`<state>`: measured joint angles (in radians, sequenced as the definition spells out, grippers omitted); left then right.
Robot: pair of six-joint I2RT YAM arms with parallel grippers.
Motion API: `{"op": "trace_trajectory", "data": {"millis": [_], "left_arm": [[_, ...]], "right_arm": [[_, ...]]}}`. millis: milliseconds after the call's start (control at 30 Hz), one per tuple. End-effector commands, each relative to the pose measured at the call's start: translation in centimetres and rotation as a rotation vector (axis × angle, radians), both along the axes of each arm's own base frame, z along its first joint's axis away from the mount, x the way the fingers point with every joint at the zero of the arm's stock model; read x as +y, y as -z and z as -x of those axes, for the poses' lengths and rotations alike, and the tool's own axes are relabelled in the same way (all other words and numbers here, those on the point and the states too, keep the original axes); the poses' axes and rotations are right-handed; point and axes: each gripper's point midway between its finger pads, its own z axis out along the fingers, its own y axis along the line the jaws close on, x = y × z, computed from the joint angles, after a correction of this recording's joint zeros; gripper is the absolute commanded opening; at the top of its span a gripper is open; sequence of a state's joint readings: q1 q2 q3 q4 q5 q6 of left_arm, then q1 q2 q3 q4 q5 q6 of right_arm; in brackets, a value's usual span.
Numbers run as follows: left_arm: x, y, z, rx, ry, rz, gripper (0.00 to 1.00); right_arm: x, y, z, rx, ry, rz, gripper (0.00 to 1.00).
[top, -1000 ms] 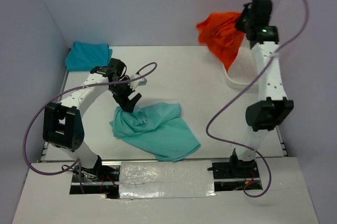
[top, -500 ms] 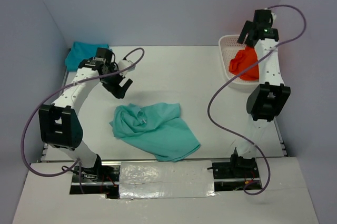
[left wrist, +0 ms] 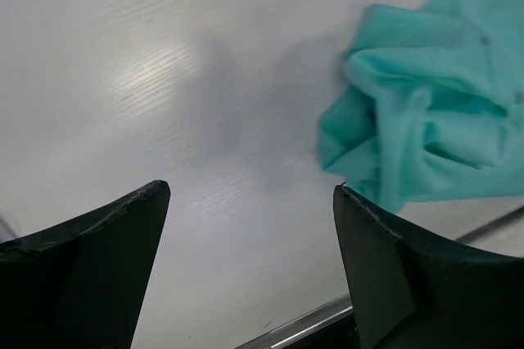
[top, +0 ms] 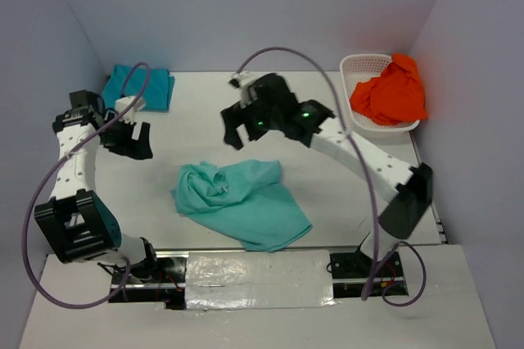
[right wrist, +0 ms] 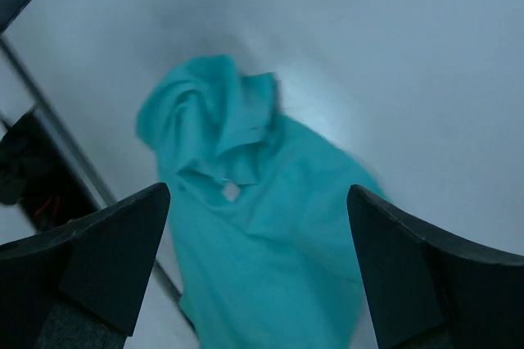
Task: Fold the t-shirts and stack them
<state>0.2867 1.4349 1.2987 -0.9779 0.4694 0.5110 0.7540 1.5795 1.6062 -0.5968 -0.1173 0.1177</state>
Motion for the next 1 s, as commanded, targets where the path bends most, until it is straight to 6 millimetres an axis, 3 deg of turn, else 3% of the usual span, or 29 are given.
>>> {"op": "trace_trajectory", "data": {"millis": [0, 33, 100, 267, 367, 400, 433, 467, 500, 533, 567, 600, 633, 700, 733, 767, 833, 867, 900, 933, 967], "left_arm": [[1.1, -0.1, 2.4, -0.018, -0.072, 0.015, 0.94], [1.0, -0.8, 3.1, -0.059, -0.071, -0.001, 0.94], [0.4, -0.3, 4.4, -0.059, -0.056, -0.002, 0.95], [0.0, 0.3, 6.6, -0.045, -0.034, -0.028, 0.97], [-0.2, 0.4, 7.2, -0.05, 0.0, -0.064, 0.98], [-0.8, 0.6, 7.2, -0.044, 0.021, -0.082, 0.98], [-0.5, 0.4, 6.3, -0.088, 0.021, -0.13, 0.97], [0.6, 0.9, 6.1, -0.084, -0.016, -0.212, 0.97], [0.4, 0.5, 5.6, -0.112, -0.003, -0.242, 0.97], [0.4, -0.7, 5.1, -0.158, -0.008, -0.252, 0.97], [-0.1, -1.3, 4.9, -0.173, -0.006, -0.221, 0.97], [-0.5, -1.9, 4.8, -0.184, -0.004, -0.2, 0.98], [-0.8, -2.7, 4.4, -0.201, -0.004, -0.182, 0.98], [-1.1, -3.5, 3.8, -0.214, -0.032, -0.15, 0.98], [-0.9, -4.7, 2.9, -0.237, -0.049, -0.148, 0.98], [-0.8, -5.5, 2.2, -0.255, -0.078, -0.137, 0.98], [-0.4, -8.4, 0.2, -0.32, -0.127, -0.124, 0.98], [-0.3, -9.3, -0.2, -0.335, -0.143, -0.12, 0.98], [-0.1, -10.4, -1.0, -0.37, -0.158, -0.118, 0.97], [0.1, -12.1, -2.0, -0.407, -0.168, -0.117, 0.97], [0.2, -13.0, -2.5, -0.424, -0.194, -0.105, 0.97]], "right_arm": [[9.4, 5.0, 4.9, 0.124, -0.321, -0.015, 0.96], [10.6, 8.2, 5.5, 0.191, -0.347, 0.039, 0.96], [12.7, 8.8, 6.4, 0.23, -0.366, 0.031, 0.96], [15.7, 14.0, 5.9, 0.335, -0.282, 0.078, 0.97], [16.7, 17.3, 6.9, 0.422, -0.256, 0.14, 0.95], [16.4, 18.6, 7.4, 0.47, -0.248, 0.17, 0.89], [16.7, 18.6, 8.0, 0.498, -0.253, 0.16, 0.81], [17.2, 18.4, 7.9, 0.491, -0.251, 0.13, 0.53], [17.4, 17.2, 7.6, 0.473, -0.241, 0.096, 0.38], [16.8, 17.1, 6.5, 0.447, -0.187, 0.095, 0.15], [16.7, 15.8, 5.3, 0.414, -0.152, 0.07, 0.0], [16.6, 13.3, 4.1, 0.37, -0.129, 0.028, 0.0], [16.4, 9.8, 1.3, 0.308, -0.098, -0.038, 0.0], [15.6, 4.2, -1.4, 0.234, -0.079, -0.118, 0.0], [15.5, -2.9, -3.0, 0.126, -0.083, -0.23, 0.0], [13.6, -6.4, -5.1, 0.057, -0.067, -0.272, 0.0], [10.6, -15.1, -4.9, -0.09, -0.13, -0.398, 0.0], [9.1, -16.7, -4.6, -0.113, -0.118, -0.414, 0.0], [6.4, -22.5, -1.7, -0.232, -0.174, -0.486, 0.0], [5.7, -20.0, -1.7, -0.194, -0.175, -0.444, 0.0], [4.3, -20.1, -0.9, -0.214, -0.175, -0.445, 0.0]]}}
